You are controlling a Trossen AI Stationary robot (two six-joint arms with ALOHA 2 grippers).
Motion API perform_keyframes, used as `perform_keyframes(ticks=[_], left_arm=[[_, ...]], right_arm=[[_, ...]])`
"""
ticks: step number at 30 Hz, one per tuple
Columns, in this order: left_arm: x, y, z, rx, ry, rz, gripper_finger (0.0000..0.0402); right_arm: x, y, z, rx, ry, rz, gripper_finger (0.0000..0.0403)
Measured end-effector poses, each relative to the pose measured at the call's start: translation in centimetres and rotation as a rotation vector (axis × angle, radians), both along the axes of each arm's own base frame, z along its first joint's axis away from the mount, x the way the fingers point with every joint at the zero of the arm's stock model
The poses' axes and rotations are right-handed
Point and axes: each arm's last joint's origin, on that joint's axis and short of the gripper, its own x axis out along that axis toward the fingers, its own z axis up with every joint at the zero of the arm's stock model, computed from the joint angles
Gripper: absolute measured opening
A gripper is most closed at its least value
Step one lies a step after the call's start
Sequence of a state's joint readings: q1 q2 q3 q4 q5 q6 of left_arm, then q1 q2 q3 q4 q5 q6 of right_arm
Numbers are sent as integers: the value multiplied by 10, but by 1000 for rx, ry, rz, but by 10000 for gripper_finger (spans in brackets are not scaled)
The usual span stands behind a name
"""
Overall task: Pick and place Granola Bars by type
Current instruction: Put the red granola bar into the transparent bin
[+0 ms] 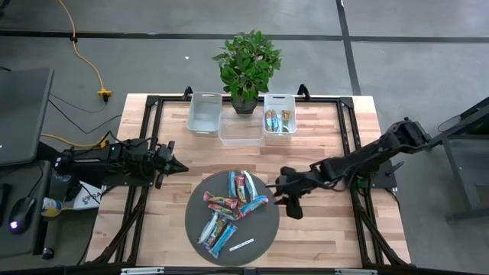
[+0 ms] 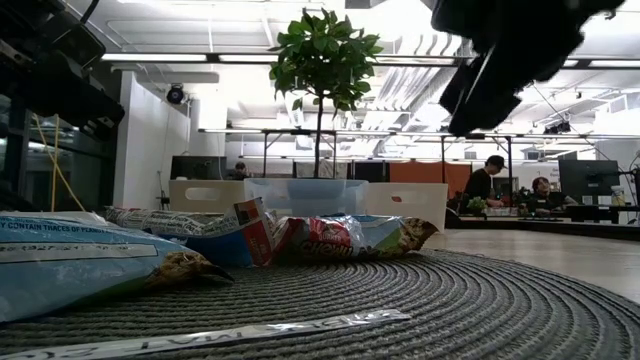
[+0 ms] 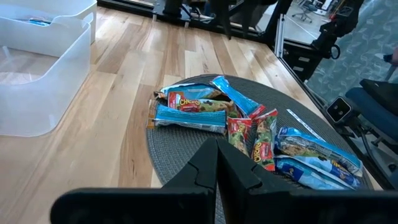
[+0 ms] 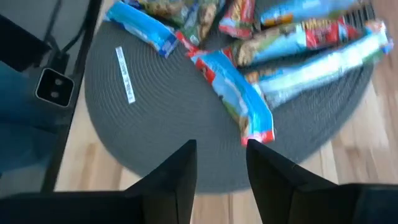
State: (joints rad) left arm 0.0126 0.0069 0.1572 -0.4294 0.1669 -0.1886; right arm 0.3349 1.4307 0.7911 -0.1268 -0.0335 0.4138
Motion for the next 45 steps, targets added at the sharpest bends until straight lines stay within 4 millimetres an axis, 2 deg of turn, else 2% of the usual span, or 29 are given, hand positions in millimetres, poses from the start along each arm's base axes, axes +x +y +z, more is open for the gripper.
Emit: perform_keyframes(ticks=[11,19,27,35,45], left_arm=[[0,0,0,0,0,1,1],[0,0,0,0,0,1,1],[0,0,0,2,0,6,1],[0,0,0,1,0,4,1],[0,0,0,1,0,4,1]], right_arm=[[-26,-13,-52,-167,-168,3,122],[-23,-19,-53,-257,-226,83,126],[-17,-24,-73,-243,-160,122,176],[-5,-20,-85,-297,-263,208,216],[1,-19,-92,-428,-332,283,221]])
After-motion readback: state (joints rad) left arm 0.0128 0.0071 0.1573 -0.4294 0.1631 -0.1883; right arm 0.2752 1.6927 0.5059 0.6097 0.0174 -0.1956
